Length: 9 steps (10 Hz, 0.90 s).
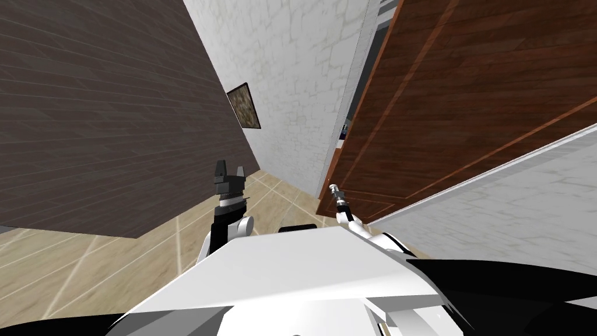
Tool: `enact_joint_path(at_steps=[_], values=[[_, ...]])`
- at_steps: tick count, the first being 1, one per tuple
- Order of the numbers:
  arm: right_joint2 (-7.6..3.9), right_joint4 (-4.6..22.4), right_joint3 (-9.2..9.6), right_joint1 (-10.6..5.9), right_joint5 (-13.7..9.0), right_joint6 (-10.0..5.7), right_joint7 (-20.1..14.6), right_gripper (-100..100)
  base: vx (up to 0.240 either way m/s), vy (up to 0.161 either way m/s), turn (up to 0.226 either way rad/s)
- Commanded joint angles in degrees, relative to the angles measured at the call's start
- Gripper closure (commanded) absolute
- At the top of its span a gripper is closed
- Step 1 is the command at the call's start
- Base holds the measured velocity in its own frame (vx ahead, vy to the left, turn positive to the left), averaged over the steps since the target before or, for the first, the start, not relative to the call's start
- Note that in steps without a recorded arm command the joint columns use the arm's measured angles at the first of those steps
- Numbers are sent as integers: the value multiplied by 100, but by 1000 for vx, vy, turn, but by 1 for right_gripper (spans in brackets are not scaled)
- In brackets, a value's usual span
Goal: Pull the door open
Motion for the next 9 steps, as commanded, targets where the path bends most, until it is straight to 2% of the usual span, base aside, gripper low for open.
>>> enact_joint_path(at_steps=[1,2,3,4,7,9], values=[[53,57,123,170,48,27,-96,100,-203,-24,70],[53,68,123,154,48,27,-96,100,-121,-2,8],[-1,54,92,88,43,-109,-127,100,-59,6,-18],[-75,-35,227,189,116,-124,-245,100,-138,0,79],[-166,-62,401,282,210,-179,-418,100,-229,-51,84],[-186,-68,439,302,231,-191,-455,100,-126,-21,27]])
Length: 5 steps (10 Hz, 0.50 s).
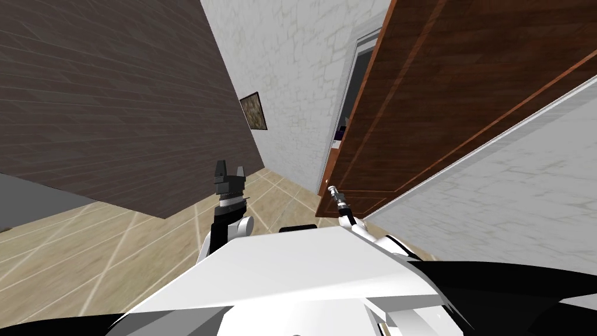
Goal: Pull the door open
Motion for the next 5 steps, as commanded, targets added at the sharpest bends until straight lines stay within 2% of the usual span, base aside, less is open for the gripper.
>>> enact_joint_path(at_steps=[1,3,4,5], values=[[-65,-86,171,164,81,103,-123,100,-145,-33,49],[-65,-86,171,164,81,103,-123,100,-119,-36,52],[-130,-106,296,230,149,64,-246,100,-129,-34,87],[-130,-106,296,230,149,64,-246,100,-134,-55,48]])
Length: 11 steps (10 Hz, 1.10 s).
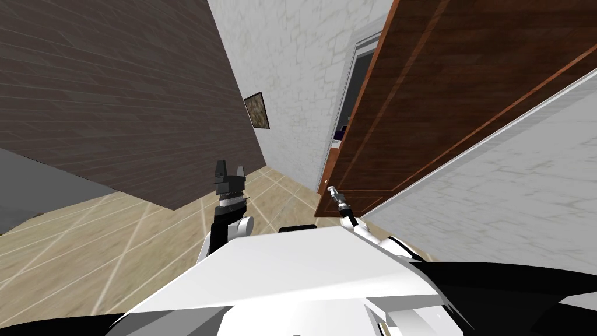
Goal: Pull the door open
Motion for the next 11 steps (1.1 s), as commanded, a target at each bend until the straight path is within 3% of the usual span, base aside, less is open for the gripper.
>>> enact_joint_path(at_steps=[1,3,4,9,11], values=[[-6,27,158,154,71,84,-107,100,-175,-58,54],[-44,-118,81,98,46,13,-57,100,-101,-25,9],[-69,-114,124,155,67,-31,-106,-100,-140,12,-45],[-150,-109,247,349,121,-59,-242,-100,-213,43,-42],[-77,-37,191,304,93,-84,-168,-100,-8,5,35]])
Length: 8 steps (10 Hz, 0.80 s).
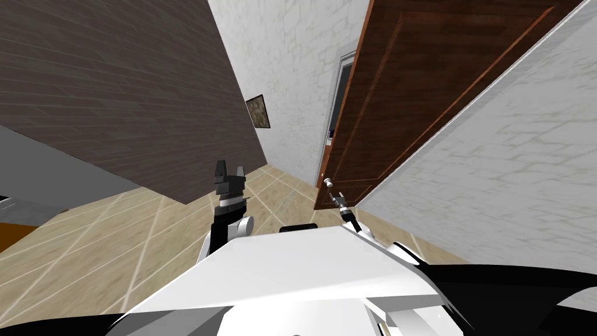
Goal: Pull the door open
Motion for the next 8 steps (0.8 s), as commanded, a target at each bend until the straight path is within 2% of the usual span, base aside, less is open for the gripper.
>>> enact_joint_path(at_steps=[1,5,6,7,8], values=[[27,20,-22,-14,-12,-8,37,-100,130,-39,50],[165,110,-129,-56,-69,-30,188,-100,219,-50,66],[142,92,-112,-49,-60,-24,160,-100,109,-30,19],[142,92,-112,-49,-60,-24,160,100,-12,6,-1],[142,92,-112,-49,-60,-24,160,100,-39,14,3]])
